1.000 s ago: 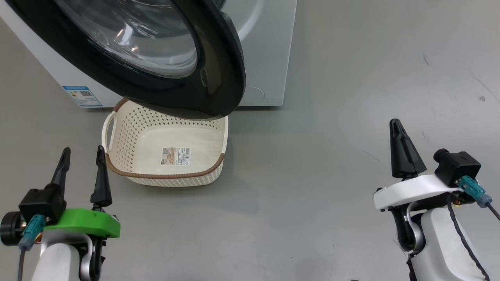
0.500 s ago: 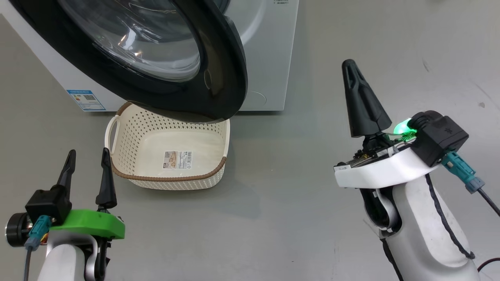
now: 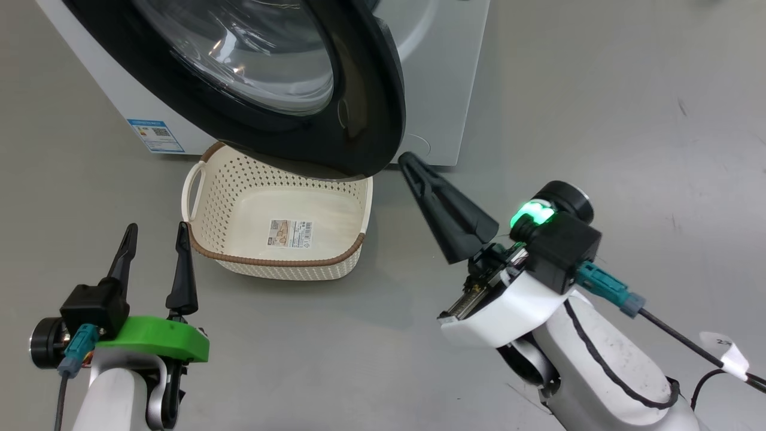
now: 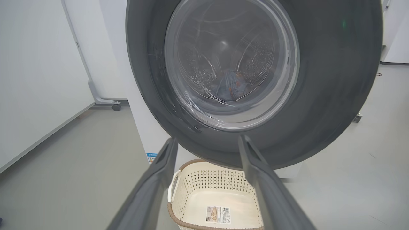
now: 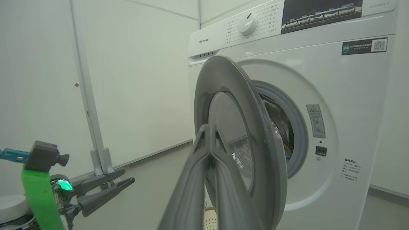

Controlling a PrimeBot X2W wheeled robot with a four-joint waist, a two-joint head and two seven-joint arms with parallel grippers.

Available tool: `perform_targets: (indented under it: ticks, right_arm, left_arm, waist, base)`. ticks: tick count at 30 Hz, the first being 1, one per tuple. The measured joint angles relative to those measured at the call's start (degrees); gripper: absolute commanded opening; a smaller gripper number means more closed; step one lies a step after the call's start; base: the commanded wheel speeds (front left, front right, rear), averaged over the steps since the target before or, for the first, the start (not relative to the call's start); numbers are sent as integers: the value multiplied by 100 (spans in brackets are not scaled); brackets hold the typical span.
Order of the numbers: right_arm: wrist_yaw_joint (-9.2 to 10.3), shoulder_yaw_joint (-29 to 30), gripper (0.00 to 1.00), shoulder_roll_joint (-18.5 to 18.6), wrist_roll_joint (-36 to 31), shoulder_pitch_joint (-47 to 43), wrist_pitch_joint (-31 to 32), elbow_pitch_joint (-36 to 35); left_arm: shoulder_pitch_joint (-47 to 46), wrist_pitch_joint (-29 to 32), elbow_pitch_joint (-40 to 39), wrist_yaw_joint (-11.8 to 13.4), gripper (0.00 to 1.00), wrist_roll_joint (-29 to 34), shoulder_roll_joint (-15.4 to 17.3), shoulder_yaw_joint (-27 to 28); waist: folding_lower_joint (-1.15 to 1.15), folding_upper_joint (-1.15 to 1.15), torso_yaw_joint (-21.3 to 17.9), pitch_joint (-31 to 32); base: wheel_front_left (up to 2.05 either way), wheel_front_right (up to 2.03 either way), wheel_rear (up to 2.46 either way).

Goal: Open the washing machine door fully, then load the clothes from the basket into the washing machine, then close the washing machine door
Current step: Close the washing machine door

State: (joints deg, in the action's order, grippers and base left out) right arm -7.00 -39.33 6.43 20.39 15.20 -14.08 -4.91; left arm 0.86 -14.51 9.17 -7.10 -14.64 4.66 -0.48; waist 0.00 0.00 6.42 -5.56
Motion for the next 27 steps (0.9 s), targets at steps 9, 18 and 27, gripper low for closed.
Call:
perform_targets:
  ticks: [9,18,27]
  right_arm:
    - [-1,-1070,0,281,235,94,554,481]
    - [-1,-1381,0,449,328,542,836,813]
    - [-1,-1053,0,626,332,944,923,1061]
  left_arm:
    - [-233,-1,-13,-1,100,0,-49,-186]
    - [-450,-1,-52,-1,100,-11,-169,-579]
    - [-794,-1,-115,-2,100,-171,-190,-749]
  waist:
    - [0,0,285,-151]
    - [0,0,619,-478]
    - [0,0,940,-933]
  base:
    - [0,0,0]
    - [0,0,0]
    - [0,0,0]
